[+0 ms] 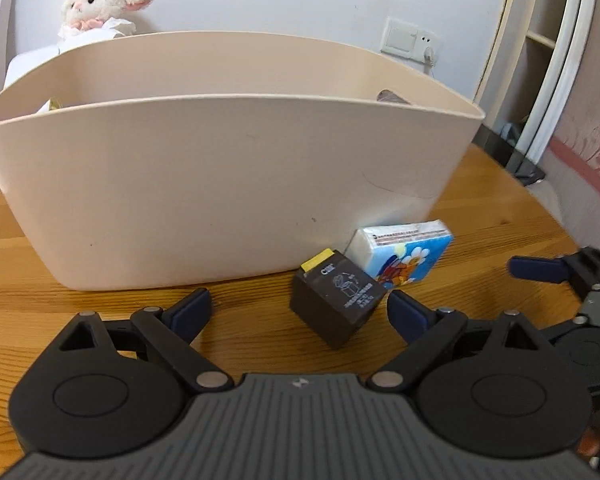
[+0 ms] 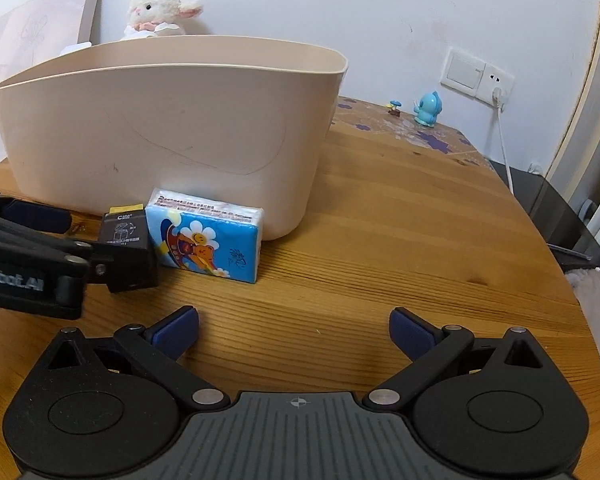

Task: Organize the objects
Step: 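Grasp the black box with the left tool while the right grasps the flower tissue pack, then drop the black box into the basket with the left tool while the right drops the tissue pack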

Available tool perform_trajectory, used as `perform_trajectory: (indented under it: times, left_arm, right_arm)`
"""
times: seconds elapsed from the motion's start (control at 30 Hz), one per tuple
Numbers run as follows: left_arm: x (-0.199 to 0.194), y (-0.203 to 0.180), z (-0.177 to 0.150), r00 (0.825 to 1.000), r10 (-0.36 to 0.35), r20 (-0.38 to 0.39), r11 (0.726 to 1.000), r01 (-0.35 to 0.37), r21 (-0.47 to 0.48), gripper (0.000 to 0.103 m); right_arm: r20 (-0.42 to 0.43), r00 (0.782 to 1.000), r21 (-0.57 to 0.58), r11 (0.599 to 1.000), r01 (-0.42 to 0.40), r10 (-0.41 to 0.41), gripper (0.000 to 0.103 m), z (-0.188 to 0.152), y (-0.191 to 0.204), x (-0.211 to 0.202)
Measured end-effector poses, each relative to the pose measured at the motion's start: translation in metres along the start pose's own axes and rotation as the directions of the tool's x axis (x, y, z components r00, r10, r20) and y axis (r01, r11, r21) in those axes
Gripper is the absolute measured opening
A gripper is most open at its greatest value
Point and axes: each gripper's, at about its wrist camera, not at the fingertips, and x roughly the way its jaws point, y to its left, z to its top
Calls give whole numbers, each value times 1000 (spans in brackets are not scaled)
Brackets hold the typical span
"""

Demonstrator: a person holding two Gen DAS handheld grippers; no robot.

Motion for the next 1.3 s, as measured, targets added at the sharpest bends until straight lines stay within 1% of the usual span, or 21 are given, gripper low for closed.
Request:
perform_trajectory:
  times: [0.13, 0.23, 0.33, 0.5, 0.6, 0.63, 0.67, 0.7, 0.77, 0.8, 0.83, 0.87, 0.9, 0.93, 0.97, 1.07, 1.13, 1.3]
  left_arm:
    - [7, -3, -2, 998, 69, 13, 998, -69, -13, 97]
    - [5, 0, -4, 989, 150, 15, 989, -150, -12, 97]
    - [2, 11, -5, 981, 194, 5, 980, -194, -36, 97]
    - [-6, 27, -8, 976, 217, 4, 975, -217, -56, 96]
    - [-8, 34, -9, 974, 224, 9, 973, -223, -61, 95]
    - [-8, 35, -9, 974, 227, 12, 972, -226, -61, 93]
    - [-9, 37, -9, 972, 232, 18, 971, -231, -63, 88]
    - [-10, 39, -9, 971, 237, 23, 970, -235, -69, 85]
    - [-12, 42, -8, 968, 251, 27, 966, -248, -70, 71]
    - [-13, 43, -7, 965, 261, 28, 964, -258, -69, 68]
    - [-14, 45, -6, 964, 264, 30, 963, -262, -71, 58]
    - [-16, 47, -6, 965, 262, 32, 963, -259, -74, 47]
    - [-16, 48, -4, 965, 262, 28, 963, -260, -76, 47]
    - [-17, 50, -3, 967, 253, 23, 965, -250, -81, 47]
    - [-18, 52, -3, 969, 247, 20, 966, -244, -84, 47]
    - [-24, 54, -4, 967, 256, 8, 962, -254, -97, 47]
    - [-31, 55, -2, 964, 264, 5, 960, -263, -95, 47]
    - [-62, 43, 1, 951, 306, 47, 950, -302, -72, 47]
  right_arm:
    - [-6, 1000, 19, 1000, -2, 2, 103, 1, -3, 2]
    - [-2, 1000, 20, 1000, -1, 1, 103, 1, -3, 2]
    - [2, 1000, 17, 1000, -12, 12, 103, 3, 0, 4]
    - [7, 999, 20, 998, -51, 51, 103, 10, 10, 10]
    - [18, 998, 16, 998, -57, 56, 103, 14, 21, 14]
    - [21, 998, 18, 998, -53, 53, 103, 16, 24, 16]
    - [25, 998, 18, 999, -51, 50, 103, 19, 28, 19]
    - [29, 998, 17, 999, -51, 51, 103, 21, 31, 21]
    - [35, 998, 23, 998, -52, 51, 103, 25, 37, 24]
    - [38, 998, 30, 998, -52, 50, 101, 26, 39, 25]
    - [43, 998, 37, 998, -55, 54, 90, 27, 40, 25]
    - [53, 997, 49, 997, -62, 59, 82, 28, 41, 25]
    - [57, 996, 61, 996, -66, 63, 67, 30, 41, 25]
    - [55, 996, 73, 995, -68, 64, 60, 31, 41, 24]
    - [53, 997, 75, 995, -63, 59, 60, 31, 42, 23]
    - [55, 995, 67, 994, -86, 82, 60, 27, 41, 17]
    - [70, 994, 54, 994, -92, 88, 60, 24, 38, 7]
    - [132, 986, 60, 992, -110, 102, 60, 30, 22, -26]
